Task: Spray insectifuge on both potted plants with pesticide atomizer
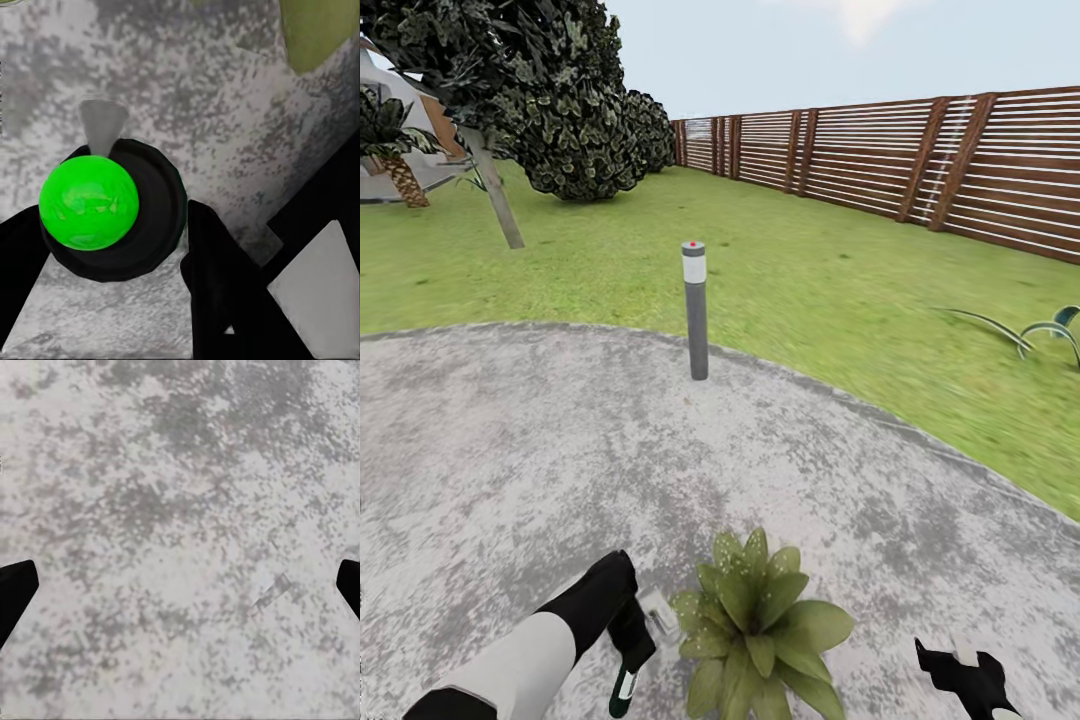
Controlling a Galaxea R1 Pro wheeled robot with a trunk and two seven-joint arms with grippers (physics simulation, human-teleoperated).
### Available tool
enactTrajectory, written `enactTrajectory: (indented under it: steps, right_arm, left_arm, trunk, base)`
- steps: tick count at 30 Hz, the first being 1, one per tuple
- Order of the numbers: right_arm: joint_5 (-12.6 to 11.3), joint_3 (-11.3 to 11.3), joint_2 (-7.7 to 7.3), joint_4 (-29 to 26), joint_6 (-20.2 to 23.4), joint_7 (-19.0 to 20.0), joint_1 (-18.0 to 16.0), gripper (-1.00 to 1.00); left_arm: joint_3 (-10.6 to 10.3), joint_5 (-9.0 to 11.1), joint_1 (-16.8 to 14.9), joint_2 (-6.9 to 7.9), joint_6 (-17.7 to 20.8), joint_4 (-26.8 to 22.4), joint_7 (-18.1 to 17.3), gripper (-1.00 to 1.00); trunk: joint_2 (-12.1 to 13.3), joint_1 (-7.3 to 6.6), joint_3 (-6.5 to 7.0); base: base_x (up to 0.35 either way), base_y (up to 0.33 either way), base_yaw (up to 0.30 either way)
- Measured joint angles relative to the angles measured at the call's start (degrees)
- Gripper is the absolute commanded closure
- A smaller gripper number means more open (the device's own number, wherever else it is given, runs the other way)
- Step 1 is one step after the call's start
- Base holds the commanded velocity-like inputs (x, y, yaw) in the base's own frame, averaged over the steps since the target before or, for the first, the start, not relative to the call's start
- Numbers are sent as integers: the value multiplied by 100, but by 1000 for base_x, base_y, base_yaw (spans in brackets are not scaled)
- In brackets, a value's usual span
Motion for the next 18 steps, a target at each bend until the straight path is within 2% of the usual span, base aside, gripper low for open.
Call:
enactTrajectory:
  steps: [2,7,14,18]
  right_arm:
    - [1,-4,0,1,-1,-3,-1,-100]
    - [1,-6,0,0,-1,-4,-1,-100]
    - [0,-6,-9,-3,-1,-3,1,-100]
    - [0,-6,-9,-2,-2,-3,1,-100]
  left_arm:
    - [-116,-20,1,13,-8,1,-112,100]
    - [-143,-28,1,6,-18,-7,-173,100]
    - [-128,-20,-1,-9,-10,-43,-172,100]
    - [-124,-20,-1,-7,1,-60,-173,100]
  trunk:
    - [0,0,0]
    - [0,0,0]
    - [0,0,0]
    - [0,3,0]
  base:
    - [8,0,229]
    - [1,-68,243]
    - [-5,-264,15]
    - [-197,-207,0]
